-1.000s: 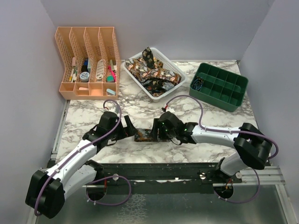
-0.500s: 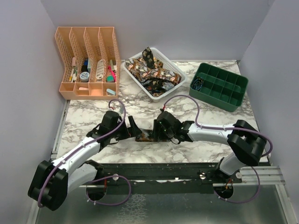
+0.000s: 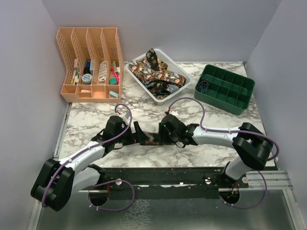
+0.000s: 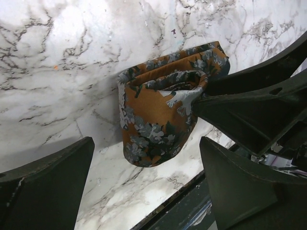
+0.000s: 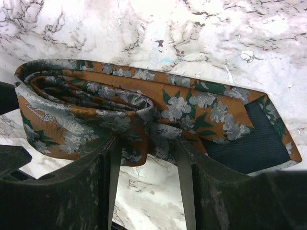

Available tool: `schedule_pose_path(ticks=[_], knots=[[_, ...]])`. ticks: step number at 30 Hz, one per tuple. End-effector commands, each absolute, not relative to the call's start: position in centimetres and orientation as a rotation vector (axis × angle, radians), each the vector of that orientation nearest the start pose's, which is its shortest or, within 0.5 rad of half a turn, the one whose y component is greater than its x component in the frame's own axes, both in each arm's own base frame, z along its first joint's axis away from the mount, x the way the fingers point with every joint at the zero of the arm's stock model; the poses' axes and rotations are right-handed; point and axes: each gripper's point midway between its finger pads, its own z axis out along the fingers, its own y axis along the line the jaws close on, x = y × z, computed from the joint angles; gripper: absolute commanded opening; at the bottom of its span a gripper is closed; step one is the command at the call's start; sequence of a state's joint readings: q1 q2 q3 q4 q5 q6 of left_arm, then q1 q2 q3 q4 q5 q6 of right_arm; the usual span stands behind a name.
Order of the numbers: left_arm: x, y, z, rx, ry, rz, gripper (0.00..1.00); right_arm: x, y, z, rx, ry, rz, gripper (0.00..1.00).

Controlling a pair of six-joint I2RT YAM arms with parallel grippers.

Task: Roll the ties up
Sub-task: Roll the tie at the center of the board.

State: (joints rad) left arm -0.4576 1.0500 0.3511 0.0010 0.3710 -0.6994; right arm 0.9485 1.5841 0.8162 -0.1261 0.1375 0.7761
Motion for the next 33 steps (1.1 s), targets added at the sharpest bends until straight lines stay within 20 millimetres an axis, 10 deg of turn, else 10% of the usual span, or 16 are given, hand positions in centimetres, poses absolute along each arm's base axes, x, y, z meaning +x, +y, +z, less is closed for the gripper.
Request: schedule_pose_path(ticks=[1, 33], knots=[[20.6, -20.9, 6.5, -0.061, 2.374, -1.09, 0.9, 21.9, 28.7, 2.0, -0.15, 2.576, 0.423, 0.53], [21.3, -22.1, 4.1, -0.104, 2.413, -1.037, 0.57, 21.9, 28.4, 1.4, -0.137, 2.6, 0.442, 0.53]])
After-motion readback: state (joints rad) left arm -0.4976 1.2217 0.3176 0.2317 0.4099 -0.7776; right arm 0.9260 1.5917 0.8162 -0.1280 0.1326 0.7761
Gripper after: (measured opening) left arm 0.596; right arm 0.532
